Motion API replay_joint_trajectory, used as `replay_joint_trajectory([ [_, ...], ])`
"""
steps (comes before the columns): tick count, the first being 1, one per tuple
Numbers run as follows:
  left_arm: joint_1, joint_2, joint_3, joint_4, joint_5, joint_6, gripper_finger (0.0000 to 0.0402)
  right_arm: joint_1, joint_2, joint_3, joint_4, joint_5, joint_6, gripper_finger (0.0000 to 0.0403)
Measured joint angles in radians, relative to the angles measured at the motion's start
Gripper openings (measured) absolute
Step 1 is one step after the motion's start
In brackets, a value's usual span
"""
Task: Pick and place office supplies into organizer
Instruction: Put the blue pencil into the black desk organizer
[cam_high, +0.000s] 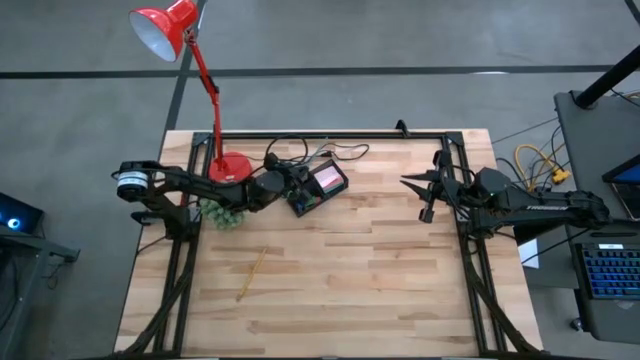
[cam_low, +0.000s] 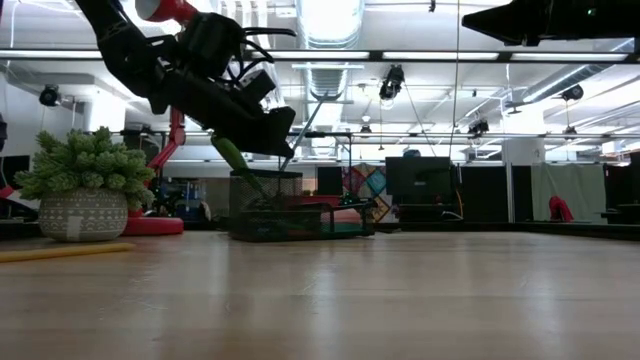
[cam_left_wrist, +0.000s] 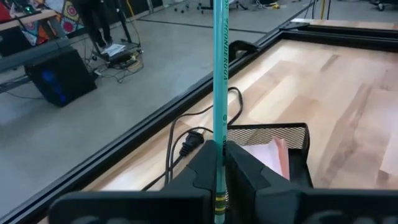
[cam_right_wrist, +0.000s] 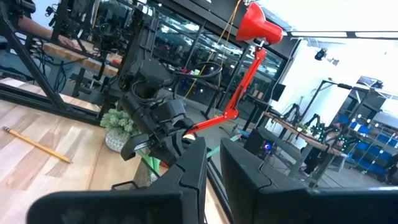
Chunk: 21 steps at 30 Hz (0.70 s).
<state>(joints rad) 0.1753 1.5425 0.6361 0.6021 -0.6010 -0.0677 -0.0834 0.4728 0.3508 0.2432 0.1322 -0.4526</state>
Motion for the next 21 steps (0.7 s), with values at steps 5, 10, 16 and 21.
replay_joint_trajectory([
  [5, 0.001, 0.000, -0.001, -0.010, 0.002, 0.003, 0.0001, 0.000, 0.000, 0.000, 0.000, 0.000, 0.000, 0.0038],
  [10, 0.002, 0.000, -0.001, -0.013, 0.002, 0.003, 0.0001, 0.000, 0.000, 0.000, 0.000, 0.000, 0.000, 0.0038],
  [16, 0.002, 0.000, -0.003, -0.020, 0.002, 0.009, 0.0001, 0.000, 0.000, 0.000, 0.000, 0.000, 0.000, 0.0038],
  [21, 0.002, 0.000, -0.003, -0.021, 0.002, 0.055, 0.0001, 0.000, 0.000, 0.000, 0.000, 0.000, 0.000, 0.0038],
])
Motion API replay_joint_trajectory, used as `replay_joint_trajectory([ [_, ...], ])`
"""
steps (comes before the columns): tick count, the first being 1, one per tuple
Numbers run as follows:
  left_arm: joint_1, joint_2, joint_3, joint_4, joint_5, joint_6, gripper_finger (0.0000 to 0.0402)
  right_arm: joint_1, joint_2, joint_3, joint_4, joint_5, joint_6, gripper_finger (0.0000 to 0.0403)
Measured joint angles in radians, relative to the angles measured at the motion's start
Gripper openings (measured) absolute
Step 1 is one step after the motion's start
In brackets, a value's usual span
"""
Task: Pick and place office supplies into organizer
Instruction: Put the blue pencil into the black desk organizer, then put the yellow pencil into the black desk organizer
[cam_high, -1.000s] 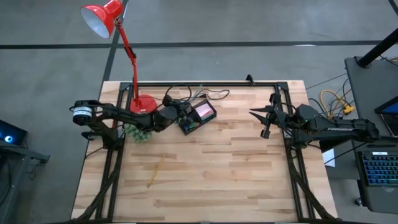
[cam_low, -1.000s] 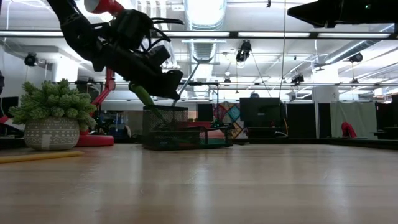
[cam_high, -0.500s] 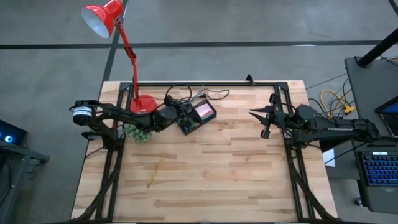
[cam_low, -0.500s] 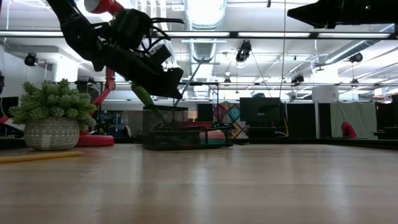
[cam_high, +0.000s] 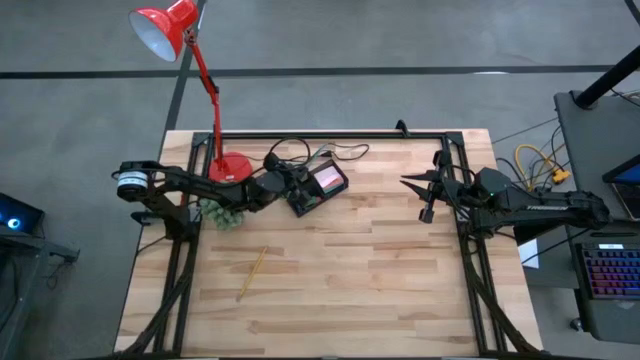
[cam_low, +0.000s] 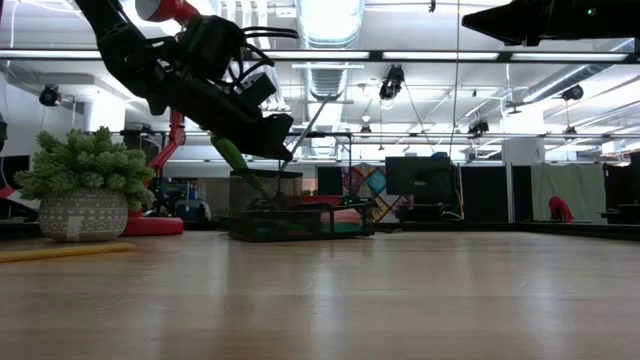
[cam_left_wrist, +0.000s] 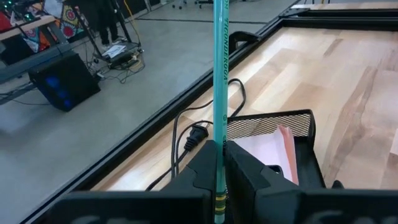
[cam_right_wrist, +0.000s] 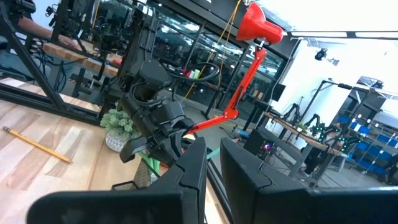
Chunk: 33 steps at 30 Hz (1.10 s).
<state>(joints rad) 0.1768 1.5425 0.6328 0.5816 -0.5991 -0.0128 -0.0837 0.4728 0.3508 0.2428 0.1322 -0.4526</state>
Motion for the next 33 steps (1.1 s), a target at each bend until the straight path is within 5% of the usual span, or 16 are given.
replay_joint_trajectory([
  [16, 0.000, 0.000, 0.000, 0.000, 0.002, 0.051, 0.0003, 0.000, 0.000, 0.000, 0.000, 0.000, 0.000, 0.0038],
  [33, 0.000, 0.000, -0.001, 0.000, 0.001, 0.051, 0.0070, 0.000, 0.000, 0.000, -0.002, 0.000, 0.000, 0.0038],
])
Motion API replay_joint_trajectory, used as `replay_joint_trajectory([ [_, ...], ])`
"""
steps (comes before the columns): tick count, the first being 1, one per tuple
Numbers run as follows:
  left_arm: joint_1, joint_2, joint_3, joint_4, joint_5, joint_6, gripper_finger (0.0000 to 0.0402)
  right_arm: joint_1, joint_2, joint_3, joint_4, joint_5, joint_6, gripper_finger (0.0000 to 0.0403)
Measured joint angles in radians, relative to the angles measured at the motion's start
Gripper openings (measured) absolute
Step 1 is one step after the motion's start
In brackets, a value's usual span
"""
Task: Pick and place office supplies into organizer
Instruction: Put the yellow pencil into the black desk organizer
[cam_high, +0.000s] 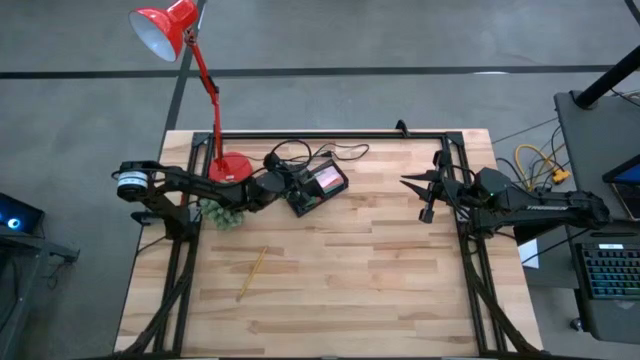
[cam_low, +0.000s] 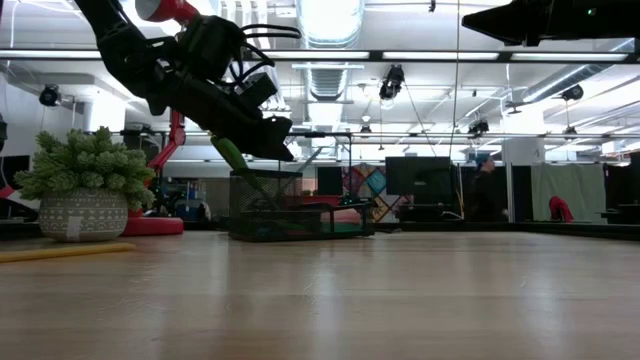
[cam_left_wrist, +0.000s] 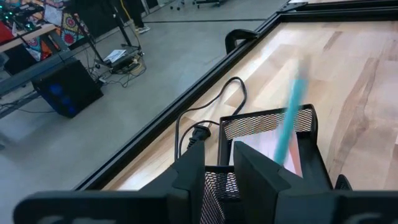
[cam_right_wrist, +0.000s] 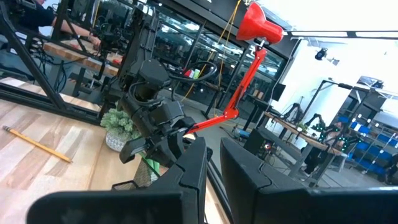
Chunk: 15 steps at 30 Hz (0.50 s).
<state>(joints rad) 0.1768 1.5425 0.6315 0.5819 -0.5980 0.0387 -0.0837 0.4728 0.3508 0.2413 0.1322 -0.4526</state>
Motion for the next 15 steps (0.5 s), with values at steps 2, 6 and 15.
replay_joint_trajectory([
  [2, 0.000, 0.000, 0.000, 0.000, 0.000, 0.000, 0.0071, 0.000, 0.000, 0.000, 0.000, 0.000, 0.000, 0.0038],
  [6, 0.000, 0.000, 0.000, 0.000, -0.001, 0.000, 0.0071, 0.000, 0.000, 0.000, 0.000, 0.000, 0.000, 0.0038],
  [15, -0.004, -0.004, 0.005, 0.004, 0.017, 0.010, 0.0071, 0.000, 0.000, 0.000, -0.001, 0.000, 0.000, 0.0038],
])
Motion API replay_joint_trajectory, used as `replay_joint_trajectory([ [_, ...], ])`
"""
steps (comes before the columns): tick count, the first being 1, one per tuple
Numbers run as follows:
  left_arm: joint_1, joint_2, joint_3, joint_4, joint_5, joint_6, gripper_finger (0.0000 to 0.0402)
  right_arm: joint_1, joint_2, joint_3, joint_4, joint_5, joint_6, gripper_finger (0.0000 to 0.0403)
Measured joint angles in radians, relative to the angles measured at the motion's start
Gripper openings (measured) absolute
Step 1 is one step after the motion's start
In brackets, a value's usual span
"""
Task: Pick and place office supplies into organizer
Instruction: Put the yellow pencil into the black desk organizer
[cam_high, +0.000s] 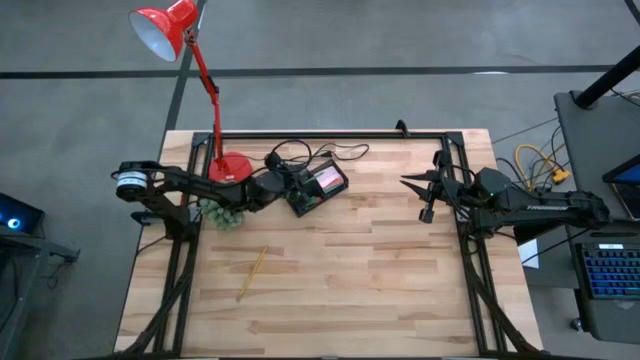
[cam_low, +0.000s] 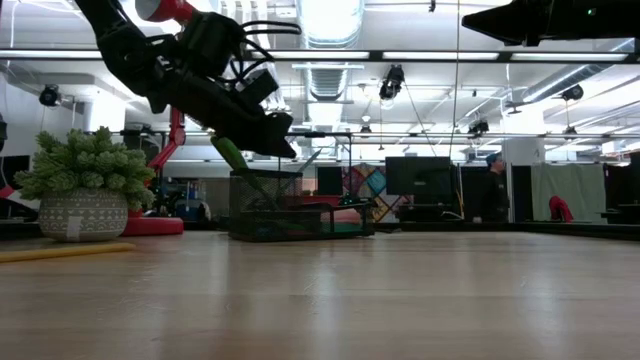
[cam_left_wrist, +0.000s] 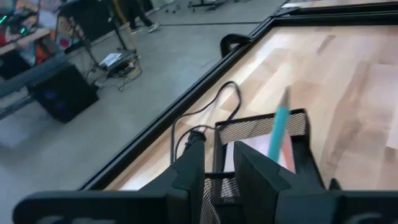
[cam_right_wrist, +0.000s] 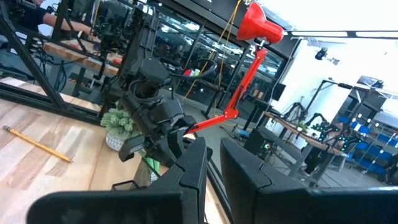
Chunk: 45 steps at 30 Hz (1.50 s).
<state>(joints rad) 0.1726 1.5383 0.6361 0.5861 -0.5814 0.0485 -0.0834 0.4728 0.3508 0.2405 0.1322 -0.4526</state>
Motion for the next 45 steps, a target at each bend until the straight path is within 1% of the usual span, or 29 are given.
replay_joint_trajectory([
  [4, -0.007, -0.014, 0.001, 0.012, 0.057, 0.044, 0.0071, 0.000, 0.000, 0.000, 0.000, 0.000, 0.000, 0.0038],
  [9, -0.022, -0.047, 0.001, 0.014, 0.119, 0.045, 0.0071, 0.000, 0.000, 0.000, 0.000, 0.000, 0.000, 0.0038],
  [11, -0.028, -0.061, 0.001, 0.008, 0.163, 0.045, 0.0071, 0.000, 0.000, 0.000, -0.001, 0.000, 0.000, 0.0038],
  [16, -0.045, -0.108, 0.001, -0.003, 0.343, 0.036, 0.0071, 0.000, 0.000, 0.000, -0.001, 0.000, 0.000, 0.0038],
  [18, -0.058, -0.127, 0.001, -0.003, 0.397, 0.028, 0.0071, 0.000, 0.000, 0.000, -0.001, 0.000, 0.000, 0.0038],
  [22, -0.083, -0.178, 0.000, -0.005, 0.490, -0.039, 0.0071, 0.000, 0.000, 0.000, -0.001, 0.000, 0.000, 0.0038],
  [25, -0.103, -0.217, 0.000, -0.006, 0.600, -0.070, 0.0071, 0.000, 0.000, 0.000, -0.001, 0.000, 0.000, 0.0038],
  [27, -0.117, -0.247, 0.000, -0.036, 0.675, -0.085, 0.0071, 0.000, 0.000, 0.000, -0.001, 0.000, 0.000, 0.0038],
  [29, -0.135, -0.277, 0.001, -0.079, 0.721, -0.133, 0.0071, 0.000, 0.000, 0.000, -0.001, 0.000, 0.000, 0.0038],
  [31, -0.150, -0.305, -0.001, -0.133, 0.740, -0.166, 0.0071, 0.000, 0.000, 0.000, -0.001, 0.000, 0.000, 0.0038],
  [35, -0.179, -0.356, 0.000, -0.278, 0.743, -0.210, 0.0071, 0.000, 0.000, 0.000, -0.001, 0.000, 0.000, 0.0038],
  [41, -0.205, -0.409, -0.001, -0.418, 0.745, -0.382, 0.0071, 0.000, 0.000, 0.000, 0.000, 0.000, 0.000, 0.0038],
  [45, -0.219, -0.422, -0.001, -0.499, 0.744, -0.514, 0.0071, 0.000, 0.000, 0.000, 0.000, 0.000, 0.000, 0.0038],
])
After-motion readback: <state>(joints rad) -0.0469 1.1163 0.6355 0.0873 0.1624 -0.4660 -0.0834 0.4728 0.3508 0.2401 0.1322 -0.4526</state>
